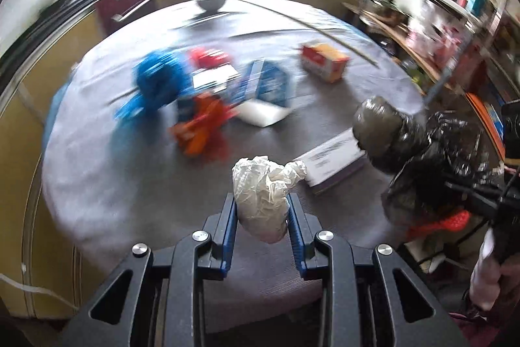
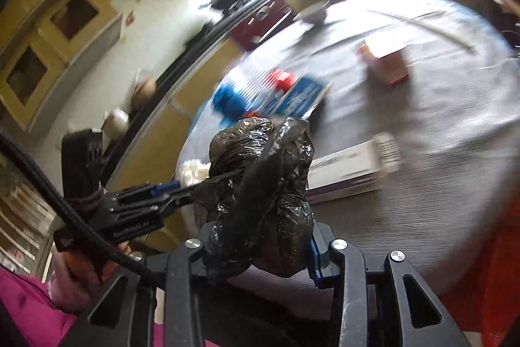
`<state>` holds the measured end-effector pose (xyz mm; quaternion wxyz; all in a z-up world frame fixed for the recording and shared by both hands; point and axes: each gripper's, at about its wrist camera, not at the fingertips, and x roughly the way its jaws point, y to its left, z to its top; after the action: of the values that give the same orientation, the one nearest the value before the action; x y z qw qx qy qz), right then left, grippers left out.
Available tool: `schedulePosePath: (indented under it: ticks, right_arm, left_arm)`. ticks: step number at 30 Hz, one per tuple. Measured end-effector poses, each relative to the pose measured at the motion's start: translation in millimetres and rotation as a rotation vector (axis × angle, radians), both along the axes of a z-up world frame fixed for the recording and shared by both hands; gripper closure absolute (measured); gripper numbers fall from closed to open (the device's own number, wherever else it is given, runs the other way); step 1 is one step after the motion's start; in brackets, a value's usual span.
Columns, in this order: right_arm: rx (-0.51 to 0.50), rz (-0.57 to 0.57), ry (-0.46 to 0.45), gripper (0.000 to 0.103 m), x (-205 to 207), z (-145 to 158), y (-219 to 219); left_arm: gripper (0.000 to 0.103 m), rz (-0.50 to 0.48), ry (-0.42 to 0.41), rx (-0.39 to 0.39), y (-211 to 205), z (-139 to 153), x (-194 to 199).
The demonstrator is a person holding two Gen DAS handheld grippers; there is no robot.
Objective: Collect trash
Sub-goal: 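Carry tissue and black bag to the red basket and release both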
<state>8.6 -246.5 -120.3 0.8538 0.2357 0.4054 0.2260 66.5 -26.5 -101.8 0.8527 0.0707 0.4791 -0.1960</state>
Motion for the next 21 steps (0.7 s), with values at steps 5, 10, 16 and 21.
schedulePosePath:
  ticks: [5, 10, 16, 21]
  right_arm:
    - [-0.002, -0.171, 0.0, 0.061, -31.3, 4.4, -66.8]
    - [0.015, -0.348, 0.034, 0.061, -62.3, -7.3, -125.5]
    - [-0.015, -0.53, 0.069, 0.059, -103.4, -21.9, -187.0]
    - [-0.025, -0.647, 0.108, 0.059, -128.9, -43.9, -225.2]
  left_arm:
    - [0.072, -0.159, -0.013, 0.017, -70.5, 9.3, -0.9]
    - [0.072, -0.299, -0.037, 0.061, -143.1, 7.4, -7.1]
    - [0.072, -0.427, -0.073, 0.122, -221.6, -3.0, -21.1]
    - [0.071, -0.504, -0.093, 0.171, -269.7, -16.6, -32.1]
